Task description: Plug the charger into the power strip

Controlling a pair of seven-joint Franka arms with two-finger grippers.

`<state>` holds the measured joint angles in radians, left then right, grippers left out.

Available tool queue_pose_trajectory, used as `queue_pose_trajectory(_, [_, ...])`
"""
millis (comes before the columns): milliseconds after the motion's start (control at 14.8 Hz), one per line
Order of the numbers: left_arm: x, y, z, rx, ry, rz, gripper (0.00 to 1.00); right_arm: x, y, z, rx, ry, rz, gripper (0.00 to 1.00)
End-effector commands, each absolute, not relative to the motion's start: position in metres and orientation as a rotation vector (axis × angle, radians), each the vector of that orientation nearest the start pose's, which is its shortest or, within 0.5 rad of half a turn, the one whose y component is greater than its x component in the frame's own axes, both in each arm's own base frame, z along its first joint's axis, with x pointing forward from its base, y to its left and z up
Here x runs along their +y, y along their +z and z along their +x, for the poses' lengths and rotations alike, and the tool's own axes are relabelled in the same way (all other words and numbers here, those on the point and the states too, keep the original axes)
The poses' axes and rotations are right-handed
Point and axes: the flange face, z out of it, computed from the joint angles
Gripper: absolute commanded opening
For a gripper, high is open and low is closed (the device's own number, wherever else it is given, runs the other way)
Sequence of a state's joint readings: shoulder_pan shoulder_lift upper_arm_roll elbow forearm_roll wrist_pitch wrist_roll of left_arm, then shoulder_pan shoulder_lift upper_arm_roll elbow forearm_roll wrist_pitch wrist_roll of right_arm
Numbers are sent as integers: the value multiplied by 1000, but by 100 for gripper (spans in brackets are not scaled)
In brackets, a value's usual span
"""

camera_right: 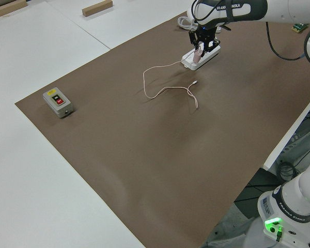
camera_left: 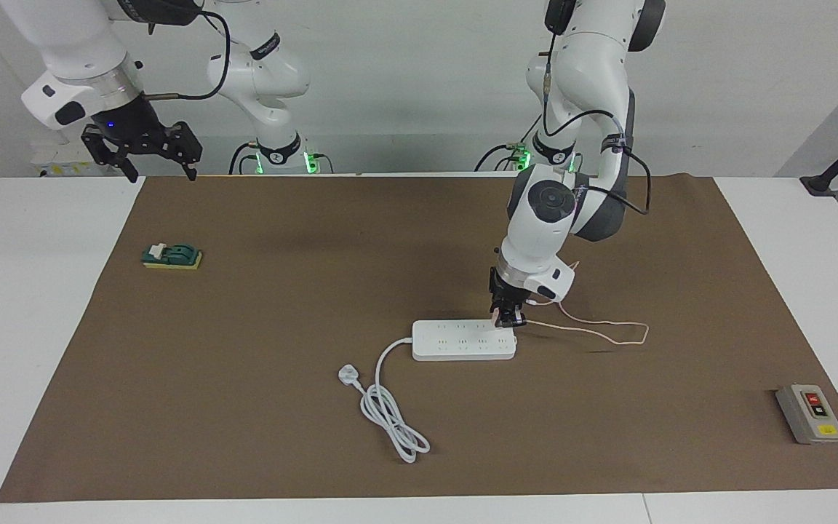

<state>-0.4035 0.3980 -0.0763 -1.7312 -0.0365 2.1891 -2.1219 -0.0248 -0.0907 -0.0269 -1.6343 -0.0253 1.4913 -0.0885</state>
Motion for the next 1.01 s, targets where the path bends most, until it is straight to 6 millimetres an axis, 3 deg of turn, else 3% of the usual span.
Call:
queue_pose_trajectory(0, [-307, 346, 578, 2252, -48, 2082, 0, -30, 639, 514, -66, 93, -3147, 100])
queue_pose_trajectory(946, [-315, 328, 565, 2188, -49, 2159, 0, -30, 639, 514, -69, 93, -3147, 100])
